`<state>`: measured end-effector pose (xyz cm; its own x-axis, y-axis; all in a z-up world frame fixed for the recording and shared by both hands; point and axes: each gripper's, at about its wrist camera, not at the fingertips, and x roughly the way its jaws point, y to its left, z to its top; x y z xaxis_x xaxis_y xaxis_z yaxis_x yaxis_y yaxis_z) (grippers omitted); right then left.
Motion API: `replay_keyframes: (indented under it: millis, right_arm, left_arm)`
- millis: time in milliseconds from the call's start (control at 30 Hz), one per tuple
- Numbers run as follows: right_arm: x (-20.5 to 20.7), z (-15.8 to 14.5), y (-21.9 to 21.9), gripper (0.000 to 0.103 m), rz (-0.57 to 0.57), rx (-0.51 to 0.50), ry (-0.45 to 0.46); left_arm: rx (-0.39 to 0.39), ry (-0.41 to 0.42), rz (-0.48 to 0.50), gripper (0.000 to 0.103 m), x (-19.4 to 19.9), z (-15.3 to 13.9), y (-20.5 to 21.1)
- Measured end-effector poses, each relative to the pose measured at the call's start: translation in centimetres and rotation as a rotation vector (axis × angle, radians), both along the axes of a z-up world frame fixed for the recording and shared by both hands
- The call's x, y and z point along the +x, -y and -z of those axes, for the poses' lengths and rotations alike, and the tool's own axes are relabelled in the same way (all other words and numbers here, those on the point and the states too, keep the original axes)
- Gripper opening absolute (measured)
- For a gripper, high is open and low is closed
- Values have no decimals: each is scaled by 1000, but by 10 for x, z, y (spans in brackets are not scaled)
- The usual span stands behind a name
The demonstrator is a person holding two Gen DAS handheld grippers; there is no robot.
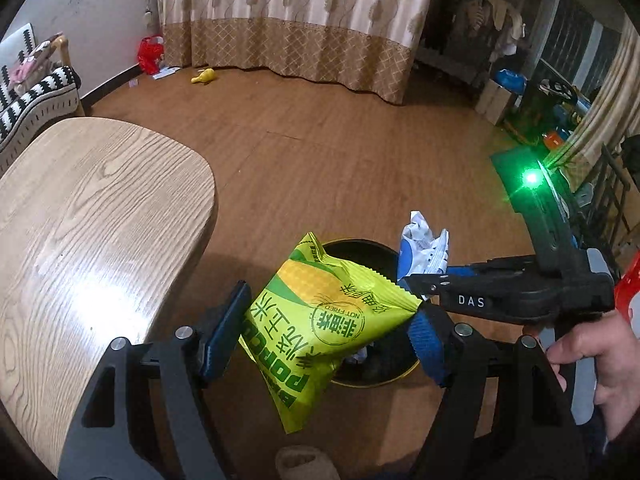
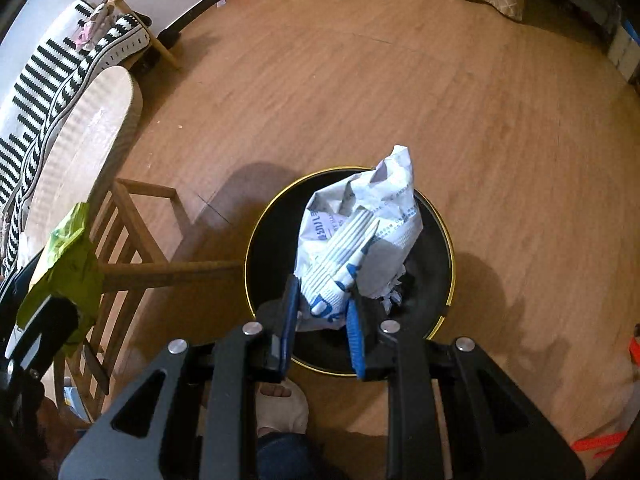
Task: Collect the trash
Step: 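Carry snack bag and wrapper to the bin and open both tools, then move both tools back over the table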
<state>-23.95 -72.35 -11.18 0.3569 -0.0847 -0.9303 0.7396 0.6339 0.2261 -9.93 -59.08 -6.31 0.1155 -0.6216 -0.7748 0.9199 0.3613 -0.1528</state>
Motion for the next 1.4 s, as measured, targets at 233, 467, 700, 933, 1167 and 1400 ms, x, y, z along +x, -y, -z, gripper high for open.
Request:
replay_keyframes:
  millis: [233, 467, 700, 933, 1167, 1400]
  right_arm:
    - [-2, -4, 5, 36, 12, -3, 13]
    - [-8, -18, 5, 61, 58, -45, 56]
    - [-29, -31, 14, 61, 167, -72, 98]
    - [-47, -40, 20, 64, 244, -103, 116]
    - [-56, -50, 21, 69, 279, -152, 135]
    - [-56, -51, 24, 69, 281, -150, 157]
  left_arm:
    - [4, -6, -3, 73, -6, 2, 0]
    - [11, -22, 3, 73, -7, 6, 4]
    - [30, -63, 39, 73, -11, 22, 18]
    - [44, -107, 93, 73, -26, 43, 44]
    - [11, -154, 106, 88, -33, 51, 56]
    - [6, -142, 82, 92, -32, 45, 56]
